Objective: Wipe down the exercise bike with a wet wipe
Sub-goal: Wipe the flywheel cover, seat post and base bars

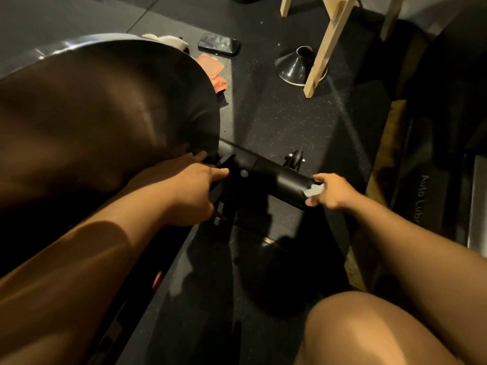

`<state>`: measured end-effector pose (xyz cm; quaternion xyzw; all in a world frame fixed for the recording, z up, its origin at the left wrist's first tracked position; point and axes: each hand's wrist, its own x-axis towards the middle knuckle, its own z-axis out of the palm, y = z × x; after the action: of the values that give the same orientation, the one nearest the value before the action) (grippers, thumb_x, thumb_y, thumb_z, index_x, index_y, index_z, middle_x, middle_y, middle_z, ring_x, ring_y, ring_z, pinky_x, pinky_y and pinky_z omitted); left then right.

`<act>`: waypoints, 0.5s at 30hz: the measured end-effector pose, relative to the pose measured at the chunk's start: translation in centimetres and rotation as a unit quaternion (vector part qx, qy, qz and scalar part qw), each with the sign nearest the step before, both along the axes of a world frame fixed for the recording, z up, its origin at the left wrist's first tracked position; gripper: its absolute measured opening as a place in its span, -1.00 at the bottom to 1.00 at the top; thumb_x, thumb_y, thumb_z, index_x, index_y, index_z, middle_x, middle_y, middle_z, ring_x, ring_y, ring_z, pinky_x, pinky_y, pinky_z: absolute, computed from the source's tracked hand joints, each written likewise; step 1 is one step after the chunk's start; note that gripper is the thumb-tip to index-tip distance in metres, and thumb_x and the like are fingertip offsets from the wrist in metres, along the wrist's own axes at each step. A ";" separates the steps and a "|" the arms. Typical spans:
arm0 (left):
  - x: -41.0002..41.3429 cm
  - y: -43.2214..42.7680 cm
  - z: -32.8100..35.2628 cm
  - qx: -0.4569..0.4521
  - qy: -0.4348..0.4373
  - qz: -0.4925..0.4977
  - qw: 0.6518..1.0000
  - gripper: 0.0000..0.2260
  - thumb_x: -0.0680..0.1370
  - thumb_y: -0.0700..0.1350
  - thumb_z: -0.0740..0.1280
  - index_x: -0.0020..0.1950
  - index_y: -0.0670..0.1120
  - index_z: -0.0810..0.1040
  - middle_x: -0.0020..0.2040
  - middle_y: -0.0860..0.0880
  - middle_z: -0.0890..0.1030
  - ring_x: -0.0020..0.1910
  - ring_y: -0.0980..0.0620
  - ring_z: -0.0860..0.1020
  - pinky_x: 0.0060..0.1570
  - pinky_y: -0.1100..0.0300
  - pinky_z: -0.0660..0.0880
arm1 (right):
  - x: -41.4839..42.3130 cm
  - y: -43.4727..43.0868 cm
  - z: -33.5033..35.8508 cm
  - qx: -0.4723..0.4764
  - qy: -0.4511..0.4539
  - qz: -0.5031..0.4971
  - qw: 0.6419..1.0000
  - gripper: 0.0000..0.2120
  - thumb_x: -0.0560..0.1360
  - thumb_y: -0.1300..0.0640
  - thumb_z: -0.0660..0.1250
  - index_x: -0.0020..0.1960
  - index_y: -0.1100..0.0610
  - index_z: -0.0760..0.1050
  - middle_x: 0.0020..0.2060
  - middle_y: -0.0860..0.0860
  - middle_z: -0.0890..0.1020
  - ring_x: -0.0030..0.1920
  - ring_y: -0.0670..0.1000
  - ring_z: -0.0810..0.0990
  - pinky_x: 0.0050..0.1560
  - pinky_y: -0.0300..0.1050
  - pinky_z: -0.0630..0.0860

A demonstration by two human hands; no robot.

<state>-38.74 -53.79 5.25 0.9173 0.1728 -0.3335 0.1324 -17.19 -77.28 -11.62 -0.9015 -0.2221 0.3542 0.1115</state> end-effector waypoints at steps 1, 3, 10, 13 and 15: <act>0.0 0.0 0.0 -0.001 0.002 0.002 1.000 -0.13 0.21 0.16 0.17 0.55 0.31 0.09 0.62 -0.05 0.12 0.60 -0.10 -0.02 0.55 -0.07 0.03 | 0.8 0.3 0.6 0.023 -0.011 -0.025 0.999 -0.48 0.35 0.10 0.54 0.27 0.17 0.52 0.23 0.15 0.58 0.21 0.16 0.54 0.20 -0.04 0.43; 0.0 -0.1 -0.2 0.001 0.006 0.008 1.000 -0.13 0.20 0.14 0.16 0.55 0.31 0.10 0.62 -0.05 0.11 0.60 -0.09 -0.02 0.55 -0.06 0.04 | 1.5 1.2 1.3 0.082 -0.094 -0.076 0.989 -0.62 0.46 0.07 0.43 0.23 0.19 0.54 0.22 0.18 0.59 0.21 0.18 0.54 0.21 -0.02 0.43; -0.1 0.1 -0.1 0.011 -0.001 0.013 1.000 -0.26 0.45 0.02 0.36 0.54 0.34 0.11 0.63 -0.05 0.00 0.60 -0.13 0.02 0.55 -0.04 0.07 | -4.4 3.8 0.2 0.013 -0.138 0.139 0.981 -0.05 0.51 -0.38 0.14 0.58 0.23 -0.11 0.57 0.18 -0.01 0.57 0.15 -0.06 0.52 0.12 -0.01; -0.2 0.3 -0.7 -0.003 -0.012 0.012 1.000 -0.19 0.28 0.11 0.26 0.53 0.34 0.13 0.62 -0.02 0.10 0.60 -0.09 0.01 0.55 -0.05 0.07 | -5.2 2.7 -0.1 0.078 -0.237 0.141 0.958 -0.22 0.56 -0.28 0.14 0.56 0.22 0.11 0.55 0.16 0.13 0.55 0.14 0.09 0.51 0.02 0.09; -0.2 0.2 -0.8 -0.008 -0.008 0.012 1.000 -0.15 0.21 0.11 0.20 0.54 0.32 0.14 0.61 -0.03 0.13 0.60 -0.09 -0.01 0.55 -0.08 0.04 | -5.2 1.9 -0.8 0.089 -0.280 0.129 0.947 -0.41 0.56 -0.18 0.24 0.42 0.20 0.39 0.45 0.17 0.35 0.43 0.19 0.31 0.40 0.03 0.28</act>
<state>-38.96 -53.55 4.44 0.9168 0.1801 -0.3256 0.1449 -22.34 -75.40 -12.40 -0.9144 -0.3895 0.0774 0.0779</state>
